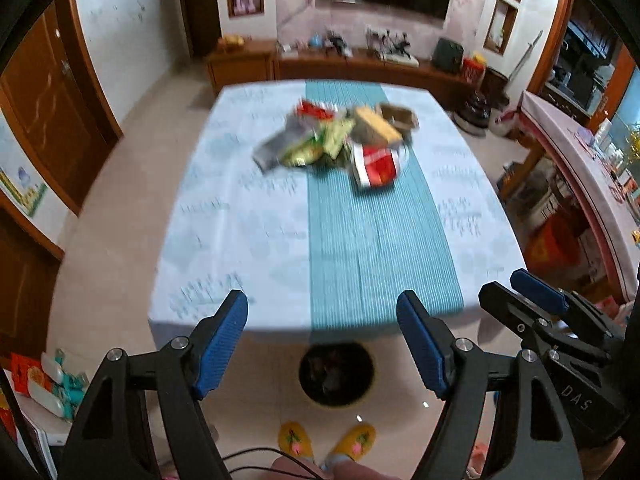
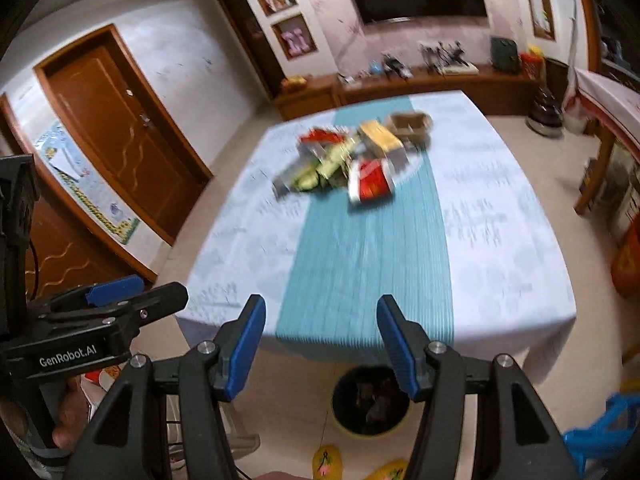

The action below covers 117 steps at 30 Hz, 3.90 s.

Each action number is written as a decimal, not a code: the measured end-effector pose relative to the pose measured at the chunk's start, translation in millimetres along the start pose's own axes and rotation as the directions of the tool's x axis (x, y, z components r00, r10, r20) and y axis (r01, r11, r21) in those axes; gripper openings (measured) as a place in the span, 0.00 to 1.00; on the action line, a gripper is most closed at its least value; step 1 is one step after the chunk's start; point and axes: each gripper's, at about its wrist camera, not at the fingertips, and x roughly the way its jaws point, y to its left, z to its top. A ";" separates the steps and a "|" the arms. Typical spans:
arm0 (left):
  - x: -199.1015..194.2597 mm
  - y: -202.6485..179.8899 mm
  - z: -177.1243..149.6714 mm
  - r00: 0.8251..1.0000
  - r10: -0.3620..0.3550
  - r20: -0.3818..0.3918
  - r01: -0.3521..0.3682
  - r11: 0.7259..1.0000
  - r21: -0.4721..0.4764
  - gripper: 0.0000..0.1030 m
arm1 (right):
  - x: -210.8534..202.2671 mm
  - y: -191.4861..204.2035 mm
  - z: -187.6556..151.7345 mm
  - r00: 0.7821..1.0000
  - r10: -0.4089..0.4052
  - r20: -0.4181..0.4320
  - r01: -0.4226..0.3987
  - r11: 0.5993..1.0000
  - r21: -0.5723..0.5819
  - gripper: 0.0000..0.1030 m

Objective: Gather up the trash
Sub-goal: 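Move both open grippers back up toward the table, then grasp the yellow-green snack bag with the right gripper while the left grasps the silver foil box, then lift the held bag and foil box and carry them over the black bin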

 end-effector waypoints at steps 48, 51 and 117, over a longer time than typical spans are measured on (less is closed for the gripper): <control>385.0 79.0 251.1 0.858 -0.228 -0.461 0.365 0.901 0.234 0.79 | 305.9 -41.0 207.3 0.970 -0.099 -0.222 0.175 0.918 0.356 0.36; 390.0 75.3 251.4 0.852 -0.235 -0.467 0.379 0.893 0.242 0.79 | 316.0 -45.2 207.5 0.965 -0.106 -0.240 0.191 0.910 0.367 0.36; 336.6 78.5 200.5 0.861 -0.294 -0.415 0.359 0.929 0.087 0.68 | 312.1 -10.7 178.7 0.963 -0.108 -0.248 0.155 0.972 0.178 0.22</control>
